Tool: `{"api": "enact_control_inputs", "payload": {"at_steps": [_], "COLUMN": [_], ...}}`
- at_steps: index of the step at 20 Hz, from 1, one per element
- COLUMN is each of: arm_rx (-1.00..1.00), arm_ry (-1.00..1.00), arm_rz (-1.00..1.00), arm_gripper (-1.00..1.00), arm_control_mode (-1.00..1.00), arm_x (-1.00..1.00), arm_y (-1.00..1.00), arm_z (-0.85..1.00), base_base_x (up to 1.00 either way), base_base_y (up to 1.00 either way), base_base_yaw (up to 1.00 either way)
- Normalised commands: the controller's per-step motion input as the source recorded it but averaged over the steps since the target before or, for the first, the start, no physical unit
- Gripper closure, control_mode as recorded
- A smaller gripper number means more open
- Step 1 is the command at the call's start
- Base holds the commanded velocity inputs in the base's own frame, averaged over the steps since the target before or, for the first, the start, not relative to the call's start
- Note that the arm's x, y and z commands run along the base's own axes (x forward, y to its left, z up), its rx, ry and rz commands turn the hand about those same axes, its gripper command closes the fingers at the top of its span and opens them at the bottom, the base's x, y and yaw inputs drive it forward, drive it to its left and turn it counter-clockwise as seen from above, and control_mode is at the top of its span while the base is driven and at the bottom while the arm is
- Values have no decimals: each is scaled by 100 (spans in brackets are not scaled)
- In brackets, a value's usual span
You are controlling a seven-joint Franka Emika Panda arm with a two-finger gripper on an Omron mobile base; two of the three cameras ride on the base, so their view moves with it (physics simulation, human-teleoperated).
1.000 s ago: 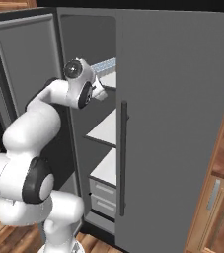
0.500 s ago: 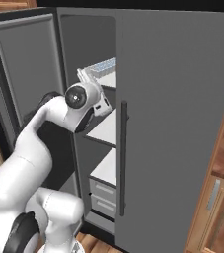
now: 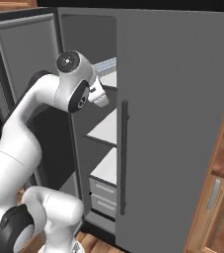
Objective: The ice cube tray has been filled with water. Take the tray and place it in the freezer to make ice. Close the freezer door after placing the tray.
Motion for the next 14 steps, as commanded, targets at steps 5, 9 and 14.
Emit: {"api": "enact_control_inputs", "payload": {"at_steps": [5, 9, 14], "arm_rx": [0, 0, 0], "arm_ry": [0, 0, 0], "arm_rz": [0, 0, 0], "arm_gripper": [-100, -100, -100], "arm_control_mode": [100, 100, 100], "arm_x": [0, 0, 0], "arm_y": [0, 0, 0], "arm_z": [0, 0, 0], "base_base_x": [-55, -93, -80], "base_base_y": [16, 26, 41], "base_base_yaw": [-1, -6, -8]}}
